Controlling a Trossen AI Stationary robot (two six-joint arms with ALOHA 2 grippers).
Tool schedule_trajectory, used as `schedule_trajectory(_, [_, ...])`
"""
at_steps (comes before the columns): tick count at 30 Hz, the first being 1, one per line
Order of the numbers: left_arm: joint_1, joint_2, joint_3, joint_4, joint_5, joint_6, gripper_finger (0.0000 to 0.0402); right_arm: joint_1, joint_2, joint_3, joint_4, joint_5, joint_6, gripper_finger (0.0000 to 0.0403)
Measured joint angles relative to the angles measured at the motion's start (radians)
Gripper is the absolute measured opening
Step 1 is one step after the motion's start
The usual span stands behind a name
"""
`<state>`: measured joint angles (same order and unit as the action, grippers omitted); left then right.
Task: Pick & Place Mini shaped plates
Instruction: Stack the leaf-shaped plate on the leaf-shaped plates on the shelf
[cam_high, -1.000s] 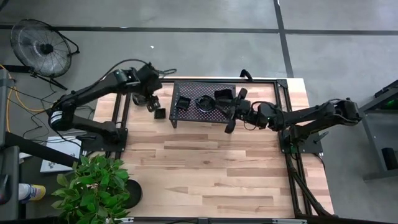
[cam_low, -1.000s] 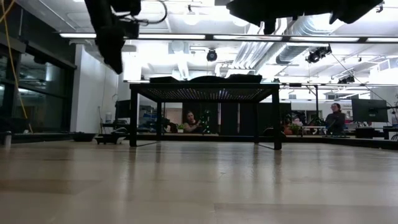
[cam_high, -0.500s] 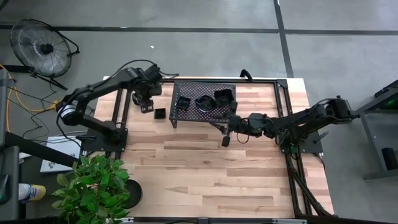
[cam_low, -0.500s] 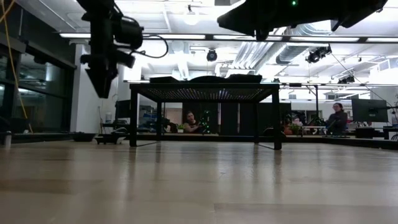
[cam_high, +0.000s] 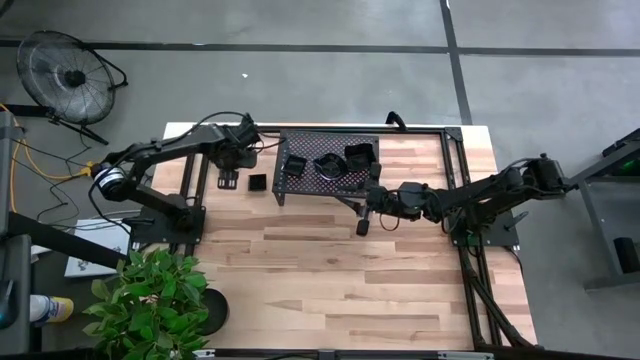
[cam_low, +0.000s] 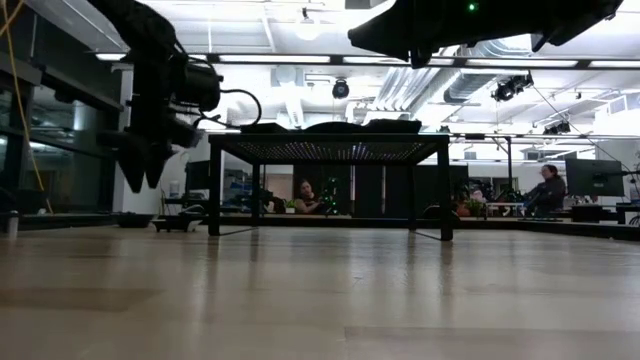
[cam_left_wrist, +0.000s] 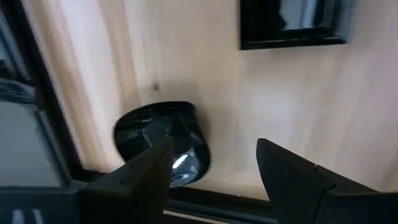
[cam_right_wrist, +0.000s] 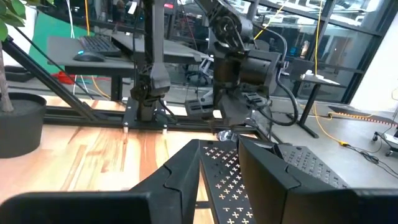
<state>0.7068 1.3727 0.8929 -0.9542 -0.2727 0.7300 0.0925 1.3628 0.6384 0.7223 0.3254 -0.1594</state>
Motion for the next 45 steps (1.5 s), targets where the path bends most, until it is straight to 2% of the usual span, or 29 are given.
schedule_trajectory(4, [0.000,0.000,-0.032,0.046,-0.043,0.000,0.0225,0.000,0.000,0.000,0.000,-0.002,0.001,0.0108])
schedule_trajectory(14, [0.001,0.000,-0.128,0.159,-0.044,-0.045,0.0225,0.000,0.000,0.000,0.000,-0.003,0.001,0.0108])
schedule_trajectory(22, [0.066,0.000,-0.149,0.217,-0.074,-0.098,0.0225,0.000,0.000,0.000,0.000,-0.003,0.001,0.0108])
schedule_trajectory(27, [0.120,0.000,-0.149,0.229,0.003,-0.093,0.0225,0.000,0.000,0.000,0.000,-0.003,0.001,0.0108])
schedule_trajectory(32, [0.150,0.000,-0.149,0.225,0.036,-0.061,0.0225,0.000,0.000,0.000,-0.004,-0.003,0.001,0.0108])
schedule_trajectory(41, [0.159,0.065,-0.149,0.230,0.047,-0.030,0.0225,0.000,0.000,0.001,-0.011,-0.003,0.001,0.0108])
schedule_trajectory(45, [0.159,0.108,-0.149,0.257,0.005,-0.035,0.0225,0.000,0.000,0.002,-0.022,-0.003,0.001,0.0108])
